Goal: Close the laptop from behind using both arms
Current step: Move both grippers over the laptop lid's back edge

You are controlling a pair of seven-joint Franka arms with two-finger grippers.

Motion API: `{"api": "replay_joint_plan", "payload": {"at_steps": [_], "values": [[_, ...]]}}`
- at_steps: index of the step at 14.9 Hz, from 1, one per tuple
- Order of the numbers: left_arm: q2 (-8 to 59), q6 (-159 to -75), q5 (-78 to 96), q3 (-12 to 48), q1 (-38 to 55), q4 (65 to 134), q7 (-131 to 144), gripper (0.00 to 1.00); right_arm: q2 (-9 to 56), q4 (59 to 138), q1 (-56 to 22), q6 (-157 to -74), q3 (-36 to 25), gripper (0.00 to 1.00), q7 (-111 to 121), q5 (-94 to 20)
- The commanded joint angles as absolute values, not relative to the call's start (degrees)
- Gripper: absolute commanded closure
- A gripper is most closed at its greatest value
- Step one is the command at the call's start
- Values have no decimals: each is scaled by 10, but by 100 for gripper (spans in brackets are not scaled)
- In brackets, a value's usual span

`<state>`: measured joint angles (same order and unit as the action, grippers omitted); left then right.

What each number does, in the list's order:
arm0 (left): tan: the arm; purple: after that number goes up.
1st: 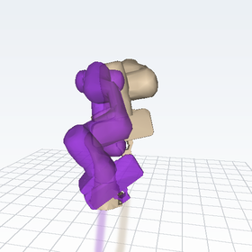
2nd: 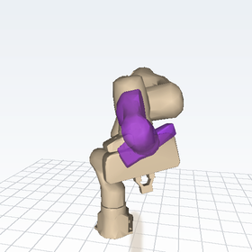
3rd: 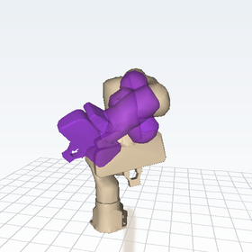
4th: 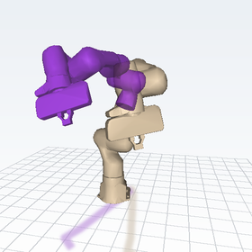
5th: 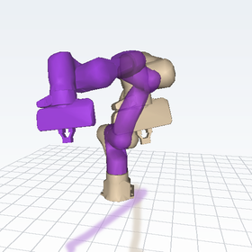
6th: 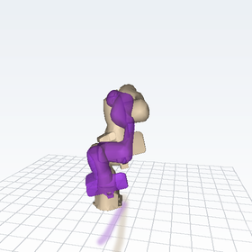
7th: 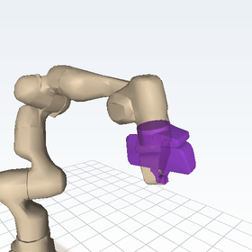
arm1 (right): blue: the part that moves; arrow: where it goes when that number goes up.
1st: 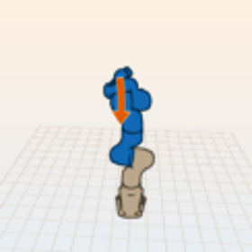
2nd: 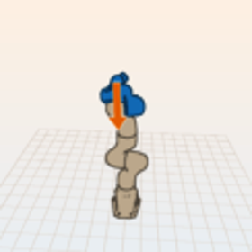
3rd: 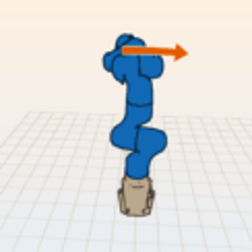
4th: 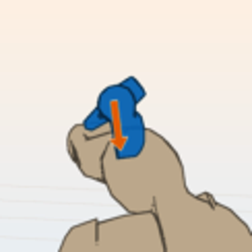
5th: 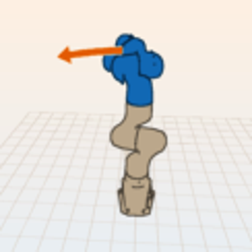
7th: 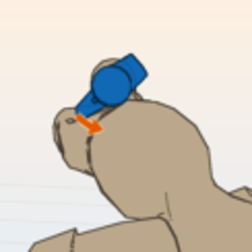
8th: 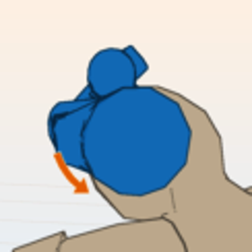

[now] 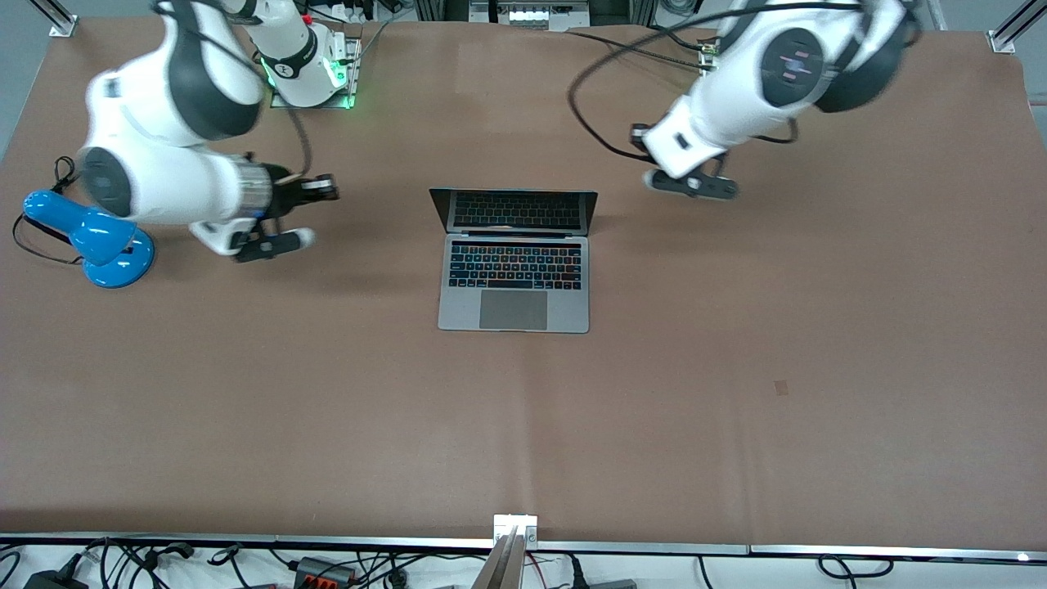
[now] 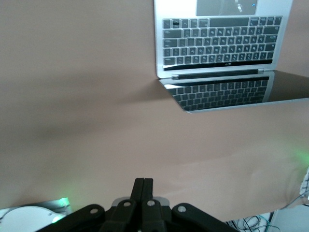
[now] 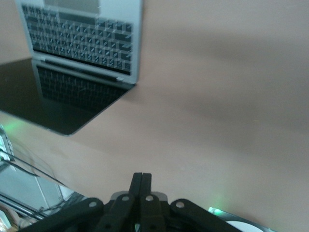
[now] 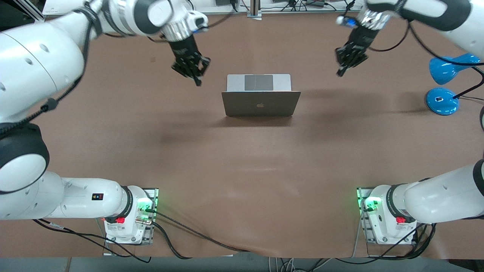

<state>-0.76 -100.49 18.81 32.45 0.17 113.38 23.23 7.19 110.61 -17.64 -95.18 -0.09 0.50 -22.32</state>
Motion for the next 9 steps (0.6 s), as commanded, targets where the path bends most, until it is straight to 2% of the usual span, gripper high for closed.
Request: {"api": "replay_joint_plan", "payload": {"at_steps": [1, 5, 9], "values": [[-31, -1068, 200, 371, -7, 1188, 258, 100, 61, 1141, -260, -993, -7, 100, -15, -234], [-25, -1141, 200, 414, -7, 1230, 261, 100, 79, 1147, -312, -1005, -6, 100, -39, -234], [11, -1199, 198, 416, -5, 1234, 261, 100, 98, 1147, -350, -1041, -6, 100, -65, -234]]}}
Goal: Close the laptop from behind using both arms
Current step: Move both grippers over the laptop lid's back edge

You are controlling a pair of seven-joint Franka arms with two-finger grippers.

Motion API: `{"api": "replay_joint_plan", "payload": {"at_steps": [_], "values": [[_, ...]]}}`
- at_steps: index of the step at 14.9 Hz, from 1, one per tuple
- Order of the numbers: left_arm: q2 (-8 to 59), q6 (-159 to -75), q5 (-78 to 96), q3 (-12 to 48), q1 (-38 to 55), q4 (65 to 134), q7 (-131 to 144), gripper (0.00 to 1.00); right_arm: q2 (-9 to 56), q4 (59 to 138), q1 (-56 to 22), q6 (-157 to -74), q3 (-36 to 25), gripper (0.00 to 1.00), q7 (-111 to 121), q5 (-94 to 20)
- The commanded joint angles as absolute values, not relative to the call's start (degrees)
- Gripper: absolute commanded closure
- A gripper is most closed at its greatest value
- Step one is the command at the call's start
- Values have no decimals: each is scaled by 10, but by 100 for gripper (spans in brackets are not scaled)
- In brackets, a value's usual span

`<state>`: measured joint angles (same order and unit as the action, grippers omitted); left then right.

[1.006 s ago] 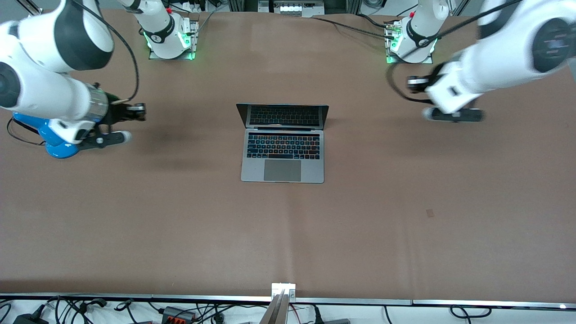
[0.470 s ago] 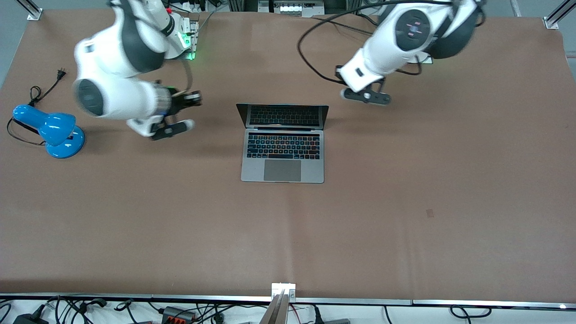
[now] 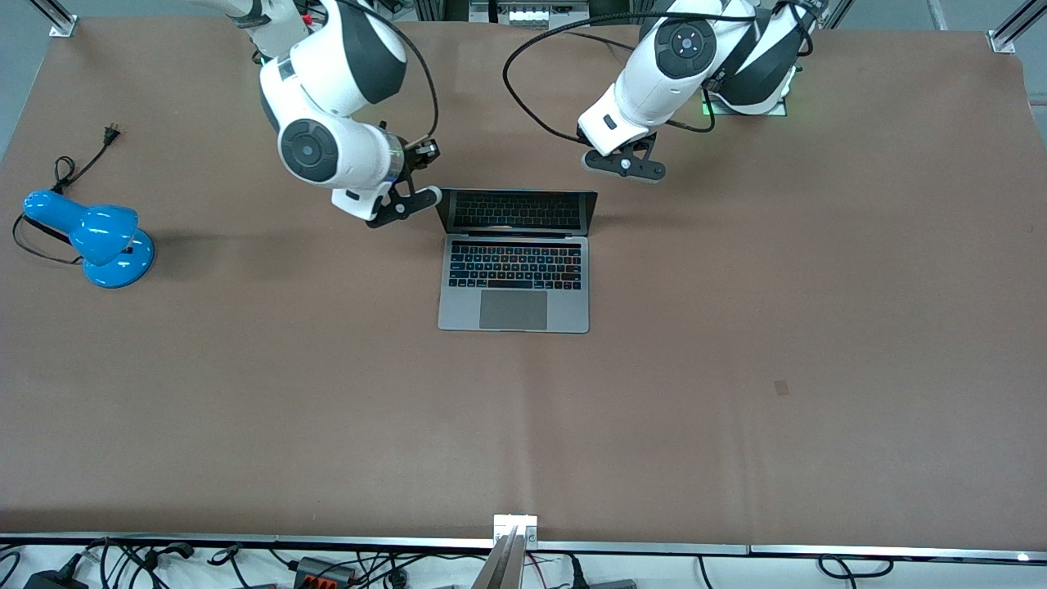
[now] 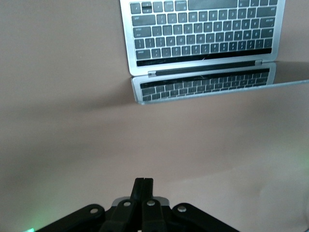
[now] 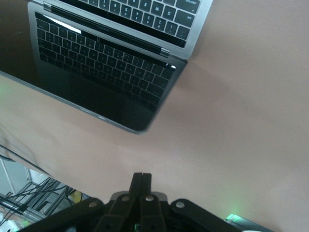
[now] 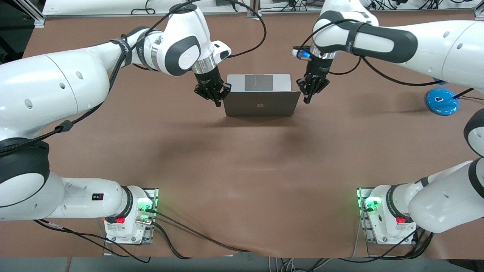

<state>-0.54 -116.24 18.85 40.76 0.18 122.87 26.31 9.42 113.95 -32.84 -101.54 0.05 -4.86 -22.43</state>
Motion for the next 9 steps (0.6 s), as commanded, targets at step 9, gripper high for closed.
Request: {"api": "replay_joint_plan", "payload": {"at_steps": [9], "values": [[114, -1311, 140, 414, -6, 1228, 267, 100, 132, 1129, -374, -1149, -7, 100, -99, -236]]}}
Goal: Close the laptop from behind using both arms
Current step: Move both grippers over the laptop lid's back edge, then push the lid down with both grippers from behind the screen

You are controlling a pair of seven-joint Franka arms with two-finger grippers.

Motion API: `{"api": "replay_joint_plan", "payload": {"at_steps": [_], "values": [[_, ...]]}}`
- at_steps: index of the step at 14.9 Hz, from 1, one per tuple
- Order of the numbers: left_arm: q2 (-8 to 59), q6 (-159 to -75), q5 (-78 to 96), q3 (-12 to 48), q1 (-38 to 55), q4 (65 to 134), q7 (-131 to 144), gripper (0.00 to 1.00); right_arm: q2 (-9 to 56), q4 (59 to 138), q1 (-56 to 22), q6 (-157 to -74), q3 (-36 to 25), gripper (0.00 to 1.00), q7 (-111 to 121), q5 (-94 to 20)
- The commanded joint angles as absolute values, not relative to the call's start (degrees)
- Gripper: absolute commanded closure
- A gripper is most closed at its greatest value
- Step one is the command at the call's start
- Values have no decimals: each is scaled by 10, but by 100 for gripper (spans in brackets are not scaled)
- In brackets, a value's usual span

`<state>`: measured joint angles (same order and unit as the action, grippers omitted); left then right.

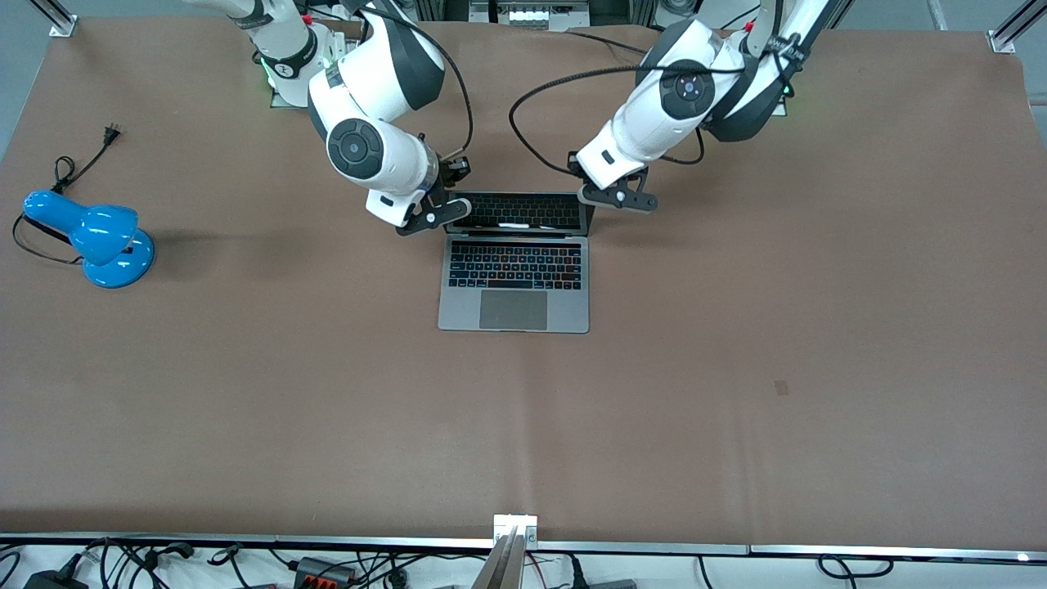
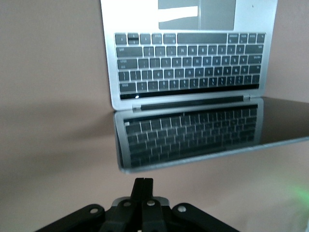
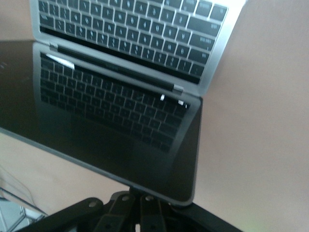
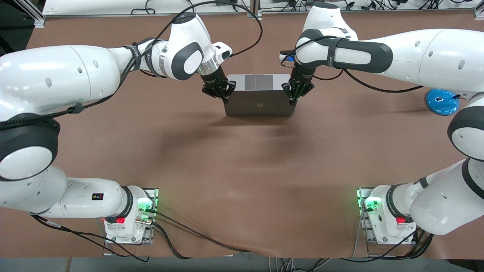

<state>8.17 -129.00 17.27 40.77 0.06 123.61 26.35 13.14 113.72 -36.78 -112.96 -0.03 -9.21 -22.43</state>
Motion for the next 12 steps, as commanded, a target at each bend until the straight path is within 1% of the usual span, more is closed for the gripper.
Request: {"api": "replay_joint_plan", "payload": {"at_steps": [1, 5, 8, 12], "values": [[124, -1317, 135, 413, -9, 1220, 267, 100, 134, 1129, -373, -1163, -7, 100, -99, -235], [149, -1342, 134, 409, -11, 1209, 267, 100, 161, 1100, -371, -1181, -7, 100, -104, -236], [188, -1342, 104, 397, -11, 1172, 270, 100, 171, 1084, -369, -1186, -8, 100, -103, -234], [227, -1342, 74, 389, -10, 1138, 273, 100, 209, 1047, -365, -1196, -10, 100, -103, -234]]}}
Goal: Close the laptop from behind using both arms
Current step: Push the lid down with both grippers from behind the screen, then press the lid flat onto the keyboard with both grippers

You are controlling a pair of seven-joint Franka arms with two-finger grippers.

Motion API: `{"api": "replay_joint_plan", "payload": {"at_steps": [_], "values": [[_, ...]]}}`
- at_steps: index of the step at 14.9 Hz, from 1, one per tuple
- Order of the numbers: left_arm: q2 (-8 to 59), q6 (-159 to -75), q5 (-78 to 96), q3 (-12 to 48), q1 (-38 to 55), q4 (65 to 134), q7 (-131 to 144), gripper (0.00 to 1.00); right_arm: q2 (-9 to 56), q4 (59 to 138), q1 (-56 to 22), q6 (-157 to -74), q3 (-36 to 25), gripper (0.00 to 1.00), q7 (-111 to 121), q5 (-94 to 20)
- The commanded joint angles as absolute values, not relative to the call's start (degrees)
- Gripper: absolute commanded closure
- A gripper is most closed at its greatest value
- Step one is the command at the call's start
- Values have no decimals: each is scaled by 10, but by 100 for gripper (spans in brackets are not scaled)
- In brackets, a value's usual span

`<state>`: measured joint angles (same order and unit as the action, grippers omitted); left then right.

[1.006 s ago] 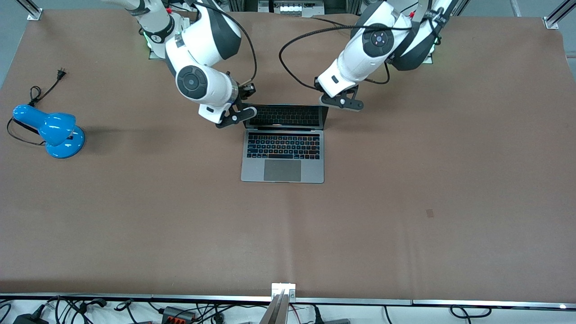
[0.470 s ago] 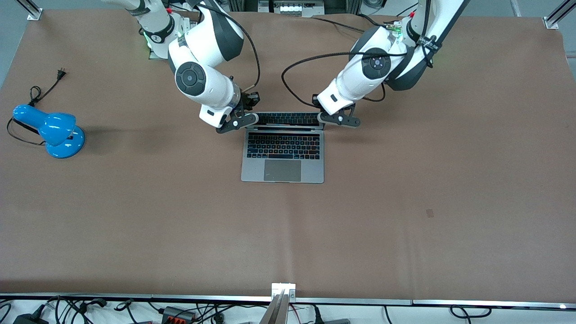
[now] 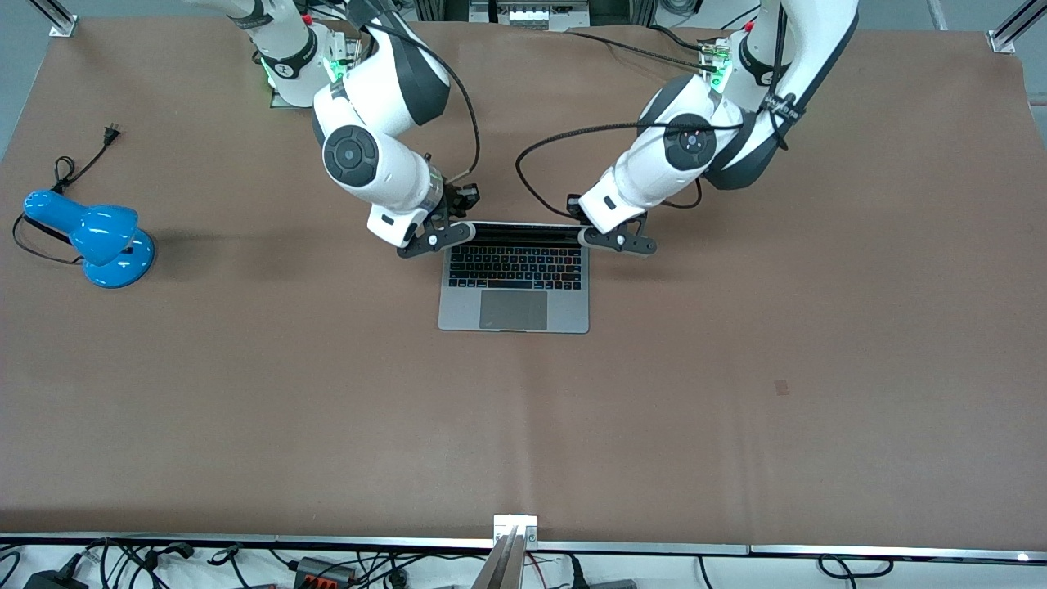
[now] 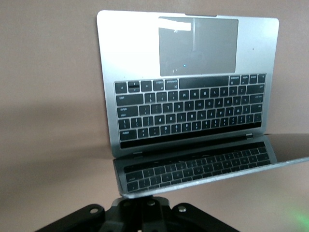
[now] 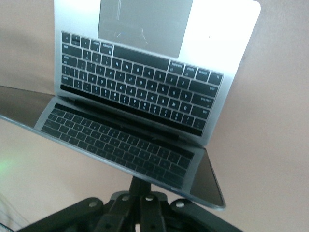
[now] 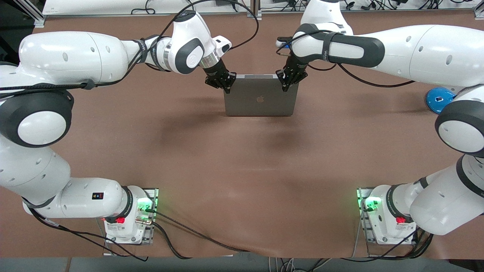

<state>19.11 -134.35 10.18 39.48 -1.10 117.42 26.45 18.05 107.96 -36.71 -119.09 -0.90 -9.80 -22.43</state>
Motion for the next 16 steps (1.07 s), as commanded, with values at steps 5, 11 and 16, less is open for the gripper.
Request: {"api": "replay_joint_plan", "payload": {"at_steps": [5, 11, 16], "values": [[272, -1346, 41, 365, -5, 1101, 273, 100, 257, 1011, -364, -1224, -14, 100, -103, -230], [347, -1347, -21, 354, 3, 1054, 313, 100, 315, 968, -360, -1229, -35, 100, -101, -228], [380, -1400, -47, 347, 14, 1050, 324, 100, 353, 950, -359, -1251, -36, 100, -101, -214]]}}
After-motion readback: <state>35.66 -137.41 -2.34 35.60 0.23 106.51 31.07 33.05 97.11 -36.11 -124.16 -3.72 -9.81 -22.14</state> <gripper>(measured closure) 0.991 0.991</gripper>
